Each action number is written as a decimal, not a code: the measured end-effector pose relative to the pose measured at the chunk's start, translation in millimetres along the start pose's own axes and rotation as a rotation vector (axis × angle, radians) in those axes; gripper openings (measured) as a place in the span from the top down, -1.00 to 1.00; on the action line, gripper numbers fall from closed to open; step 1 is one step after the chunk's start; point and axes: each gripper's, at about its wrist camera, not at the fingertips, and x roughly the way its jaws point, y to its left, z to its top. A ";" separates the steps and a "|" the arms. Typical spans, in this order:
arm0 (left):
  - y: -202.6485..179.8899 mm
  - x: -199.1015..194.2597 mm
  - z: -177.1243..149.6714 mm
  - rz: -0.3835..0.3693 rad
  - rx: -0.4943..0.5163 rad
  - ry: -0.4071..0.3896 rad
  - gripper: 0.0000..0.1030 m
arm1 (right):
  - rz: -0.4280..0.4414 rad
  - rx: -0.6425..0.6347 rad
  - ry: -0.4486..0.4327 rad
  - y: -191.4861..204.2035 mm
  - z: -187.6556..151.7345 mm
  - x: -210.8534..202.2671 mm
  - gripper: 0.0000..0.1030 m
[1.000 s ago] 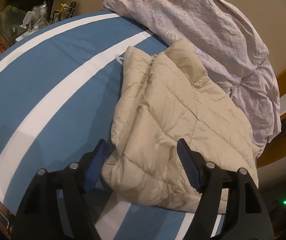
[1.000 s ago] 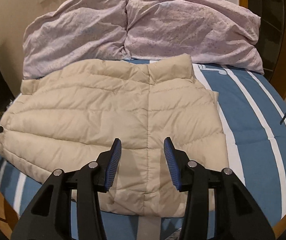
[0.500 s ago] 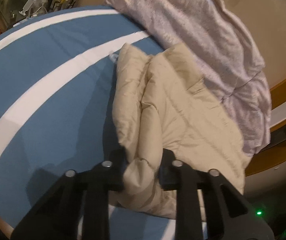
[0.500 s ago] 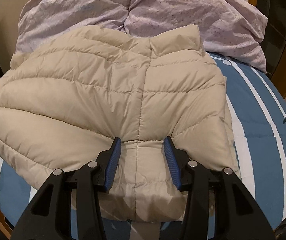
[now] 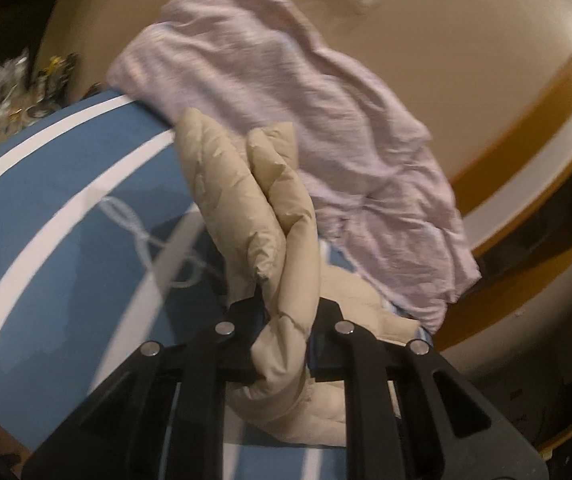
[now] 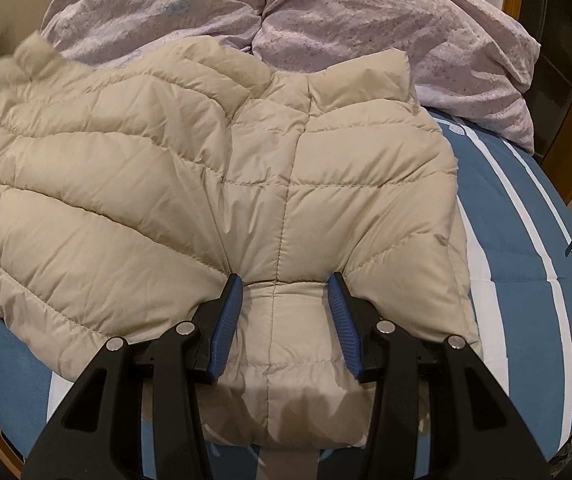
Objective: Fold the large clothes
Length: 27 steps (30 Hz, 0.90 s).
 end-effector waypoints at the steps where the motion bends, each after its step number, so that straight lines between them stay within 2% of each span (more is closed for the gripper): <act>1: -9.3 0.1 -0.9 -0.016 0.014 0.002 0.70 | 0.001 0.001 0.001 -0.3 0.3 0.0 0.09; 10: -115.8 13.4 -32.3 -0.186 0.173 0.064 0.70 | -0.001 0.001 -0.004 -0.8 -0.2 0.2 0.09; 13: -142.6 24.7 -46.7 -0.215 0.214 0.100 0.70 | 0.001 0.003 -0.005 -0.9 -0.9 0.1 0.09; 19: -179.3 61.7 -76.7 -0.234 0.252 0.188 0.69 | 0.015 0.011 -0.007 -3.6 -0.6 -0.2 0.09; 27: -194.3 94.3 -104.4 -0.218 0.273 0.264 0.69 | 0.038 0.022 -0.014 -6.8 -1.7 0.4 0.09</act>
